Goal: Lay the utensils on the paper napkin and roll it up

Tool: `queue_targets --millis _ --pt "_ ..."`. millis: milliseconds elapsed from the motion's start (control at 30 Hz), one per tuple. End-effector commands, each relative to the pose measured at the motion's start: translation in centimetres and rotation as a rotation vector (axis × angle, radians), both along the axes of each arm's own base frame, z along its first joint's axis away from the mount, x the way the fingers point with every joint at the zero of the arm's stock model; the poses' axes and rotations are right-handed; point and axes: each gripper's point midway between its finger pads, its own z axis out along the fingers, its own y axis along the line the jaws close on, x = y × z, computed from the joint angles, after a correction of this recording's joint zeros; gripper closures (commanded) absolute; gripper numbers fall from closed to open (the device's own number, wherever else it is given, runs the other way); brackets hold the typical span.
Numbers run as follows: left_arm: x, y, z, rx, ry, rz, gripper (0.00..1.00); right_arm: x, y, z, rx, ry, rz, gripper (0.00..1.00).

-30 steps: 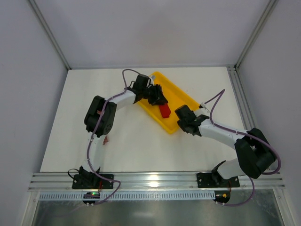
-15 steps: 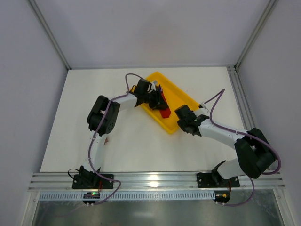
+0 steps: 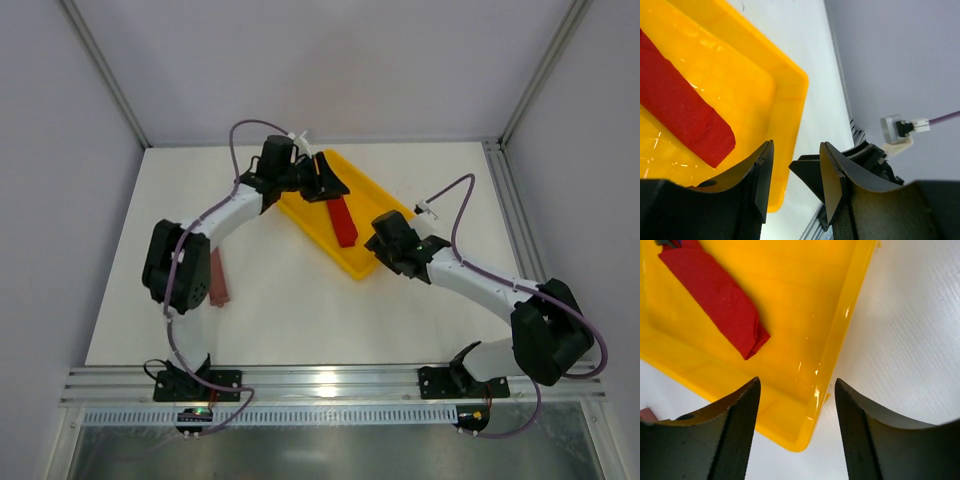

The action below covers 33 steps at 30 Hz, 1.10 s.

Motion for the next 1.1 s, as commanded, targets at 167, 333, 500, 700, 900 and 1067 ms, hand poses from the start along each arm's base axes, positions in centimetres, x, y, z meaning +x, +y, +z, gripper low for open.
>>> queue_targets --millis 167,333,500,700,900,1067 --pt "-2.4 4.6 6.7 0.086 -0.161 0.106 0.55 -3.3 -1.0 3.6 -0.001 -0.057 0.154 0.23" --pt "-7.2 7.6 8.8 0.085 -0.244 0.154 0.55 -5.6 1.3 6.7 0.036 -0.173 0.480 0.00" --pt "-12.8 10.3 8.6 0.084 -0.290 0.183 0.01 -8.0 0.5 12.0 0.044 -0.386 0.601 0.00" --pt "-18.9 12.8 9.5 0.075 -0.358 0.190 0.00 -10.5 0.2 15.4 0.150 -0.534 0.635 0.00" --pt "-20.7 14.0 11.7 0.031 -0.418 0.201 0.00 -11.1 -0.8 16.1 0.132 -0.541 0.615 0.00" --pt "-21.0 14.0 11.4 0.036 -0.409 0.192 0.00 -11.2 -1.2 16.3 0.116 -0.547 0.609 0.00"
